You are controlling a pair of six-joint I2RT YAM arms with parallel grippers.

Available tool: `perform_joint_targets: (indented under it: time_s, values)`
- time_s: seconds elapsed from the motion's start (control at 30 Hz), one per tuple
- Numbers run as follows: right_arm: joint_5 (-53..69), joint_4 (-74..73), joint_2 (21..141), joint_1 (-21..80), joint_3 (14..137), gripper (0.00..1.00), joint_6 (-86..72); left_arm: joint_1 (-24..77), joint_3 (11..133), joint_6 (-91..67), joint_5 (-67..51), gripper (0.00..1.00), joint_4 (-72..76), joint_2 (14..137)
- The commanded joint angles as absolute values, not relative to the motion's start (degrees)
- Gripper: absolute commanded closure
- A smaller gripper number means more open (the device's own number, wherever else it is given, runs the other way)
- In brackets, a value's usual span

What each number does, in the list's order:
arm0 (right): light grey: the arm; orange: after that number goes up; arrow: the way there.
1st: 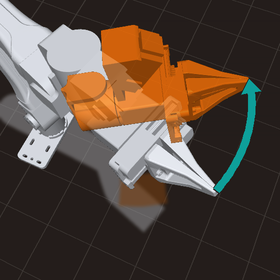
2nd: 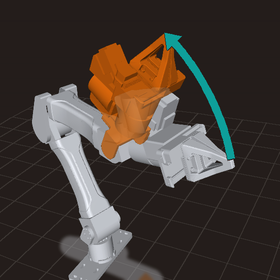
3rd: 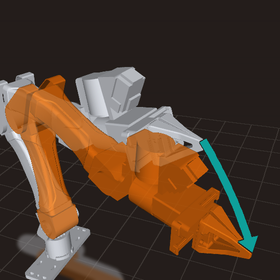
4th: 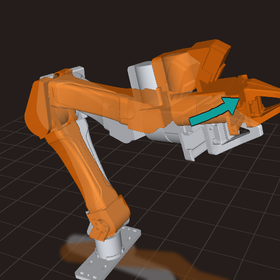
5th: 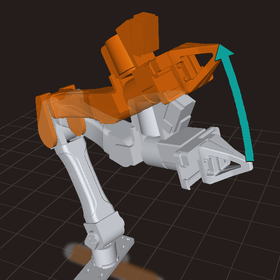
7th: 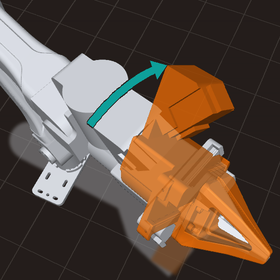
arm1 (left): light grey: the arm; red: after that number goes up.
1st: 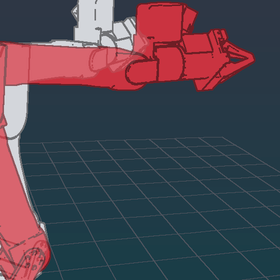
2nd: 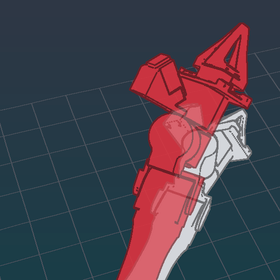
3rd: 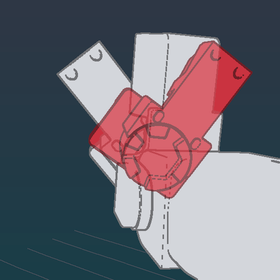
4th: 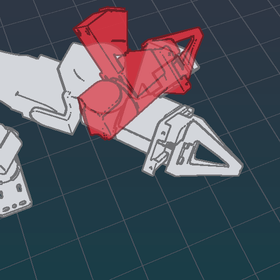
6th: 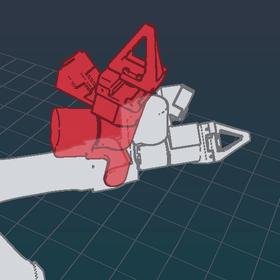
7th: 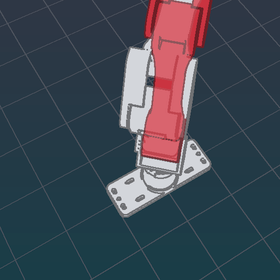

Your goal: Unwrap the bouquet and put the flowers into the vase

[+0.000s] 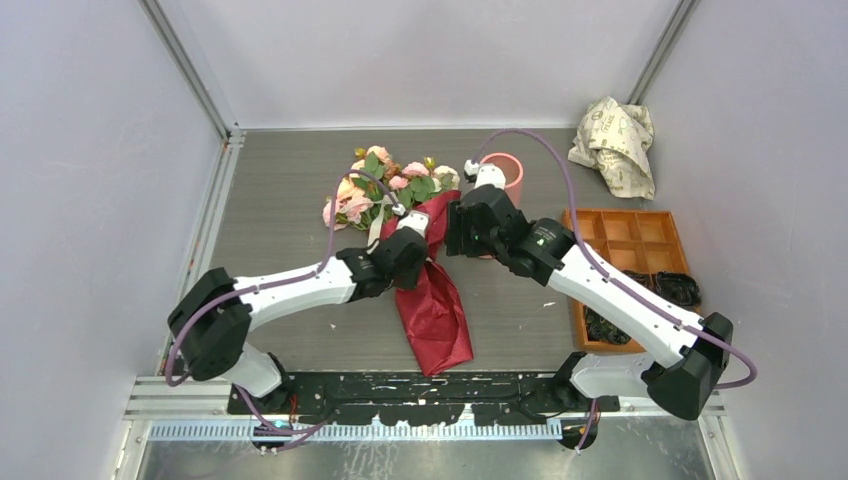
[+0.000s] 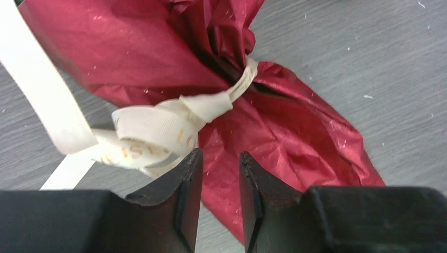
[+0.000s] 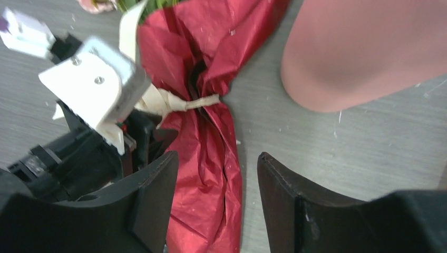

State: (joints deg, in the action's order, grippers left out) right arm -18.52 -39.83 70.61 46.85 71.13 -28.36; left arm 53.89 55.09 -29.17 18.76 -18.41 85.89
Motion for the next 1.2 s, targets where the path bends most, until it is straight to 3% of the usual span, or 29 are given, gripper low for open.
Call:
perform_joint_targets:
  time_s: [0.0,0.3,0.53,0.8,0.97,1.17]
  values:
    - [-14.6,-34.6,70.4,46.8,67.2,0.4,-32.4,53.8,57.8,-30.0,21.4,0.68,-13.9,89.9]
    - [-10.7,-29.2,75.7,46.8,63.7,0.46,-33.6,48.3,54.8,-34.3,31.9,0.68,-17.1,90.6]
    - [-9.1,-25.0,83.5,46.8,64.7,0.5,-33.8,33.6,50.6,-35.0,25.6,0.7,-16.4,85.8]
    - [-10.1,-26.3,95.5,47.5,74.9,0.51,-28.8,33.3,47.1,-34.2,21.1,0.7,-15.6,77.1]
    - [-7.2,-25.1,101.0,48.6,81.8,0.51,-26.0,33.3,45.0,-37.1,22.0,0.72,-20.2,66.6]
    - [-2.3,-23.9,107.1,50.4,90.3,0.51,-22.7,33.3,50.5,-41.6,40.9,0.7,-37.4,44.9]
